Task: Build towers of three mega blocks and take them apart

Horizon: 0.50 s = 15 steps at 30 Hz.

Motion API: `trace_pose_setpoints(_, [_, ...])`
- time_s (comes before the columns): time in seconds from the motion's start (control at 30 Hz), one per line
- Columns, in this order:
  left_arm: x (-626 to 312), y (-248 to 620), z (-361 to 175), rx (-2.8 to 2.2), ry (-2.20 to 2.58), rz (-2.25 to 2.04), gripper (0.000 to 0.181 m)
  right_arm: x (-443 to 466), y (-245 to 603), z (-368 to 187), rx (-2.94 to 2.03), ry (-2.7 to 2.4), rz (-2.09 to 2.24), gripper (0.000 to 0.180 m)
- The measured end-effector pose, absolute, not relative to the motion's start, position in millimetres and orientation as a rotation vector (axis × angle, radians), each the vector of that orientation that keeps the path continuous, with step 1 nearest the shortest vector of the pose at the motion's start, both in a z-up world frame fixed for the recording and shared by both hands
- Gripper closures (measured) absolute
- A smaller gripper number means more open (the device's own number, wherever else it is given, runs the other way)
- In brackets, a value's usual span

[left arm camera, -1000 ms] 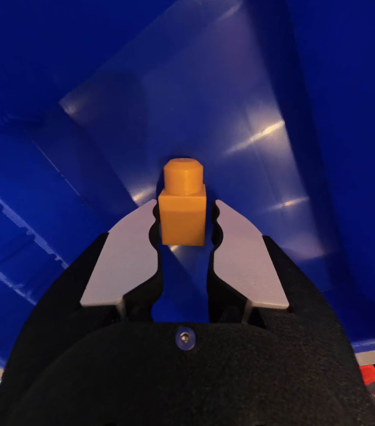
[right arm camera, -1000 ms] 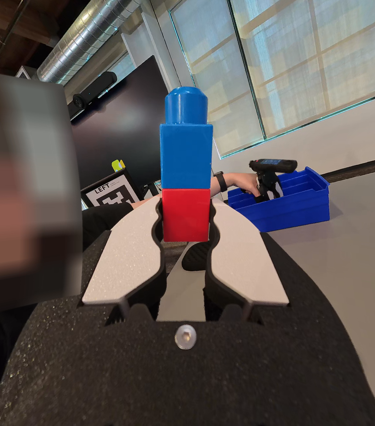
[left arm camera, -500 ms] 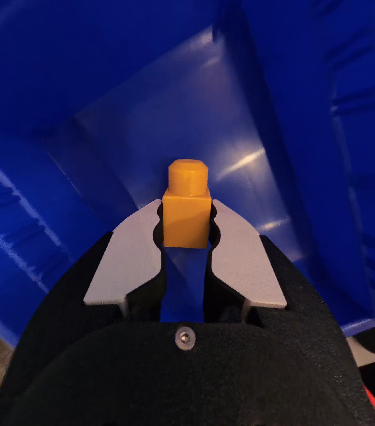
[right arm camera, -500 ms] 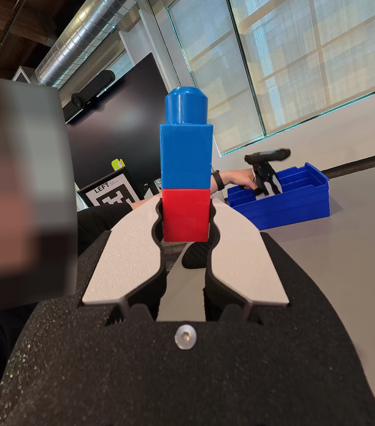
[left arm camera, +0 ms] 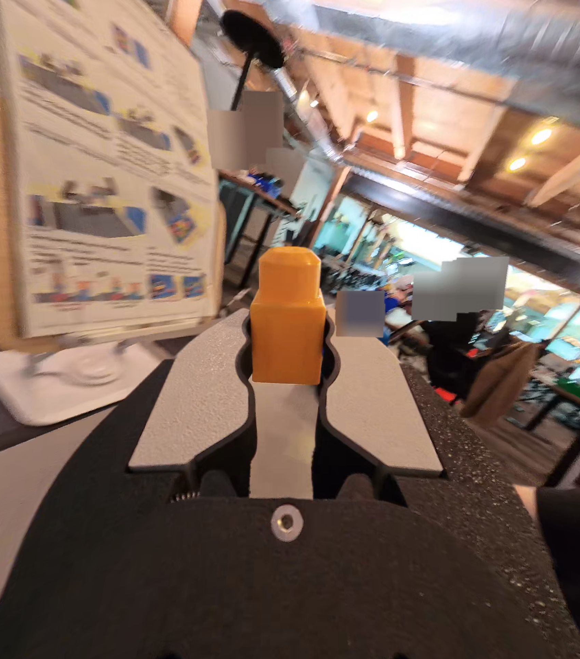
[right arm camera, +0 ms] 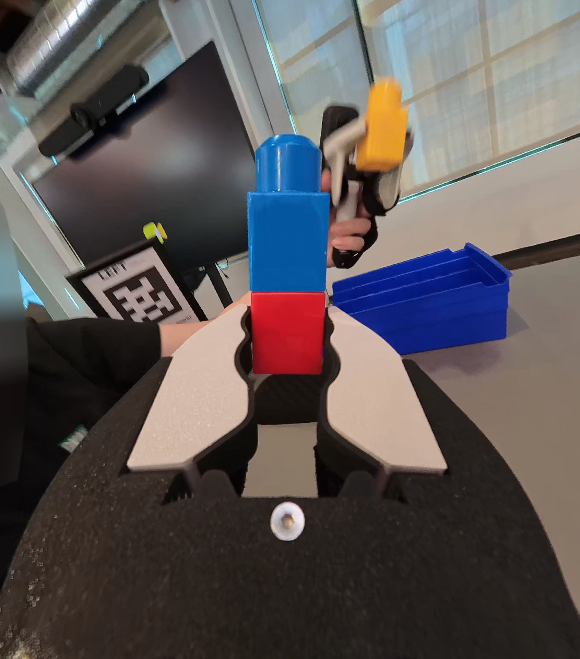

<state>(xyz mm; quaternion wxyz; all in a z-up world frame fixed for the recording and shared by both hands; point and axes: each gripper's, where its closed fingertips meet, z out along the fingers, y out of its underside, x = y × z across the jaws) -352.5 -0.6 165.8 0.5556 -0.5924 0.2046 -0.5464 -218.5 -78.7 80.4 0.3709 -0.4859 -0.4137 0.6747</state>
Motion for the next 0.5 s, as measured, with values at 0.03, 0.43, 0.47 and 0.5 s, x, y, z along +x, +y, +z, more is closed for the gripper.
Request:
trace_pose_setpoints(0.03, [-332, -6, 174, -1.356, 0.489, -1.366, 0.145, -225, -81, 78, -1.252, -1.078, 1.705, 0.144])
trace_pose_setpoints(0.43, [-217, -41, 202, -1.112, 0.573, -1.526, 0.145, -199, -71, 98, -1.232, -1.052, 1.473, 0.144])
trace_pose_setpoints(0.47, [-217, -37, 200, -1.122, 0.568, -1.469, 0.145, -197, -70, 97, -1.242, -1.057, 1.466, 0.144])
trace_pose_setpoints(0.5, [-217, -36, 199, -1.125, 0.574, -1.451, 0.145, -197, -69, 95, -1.254, -1.066, 1.46, 0.144])
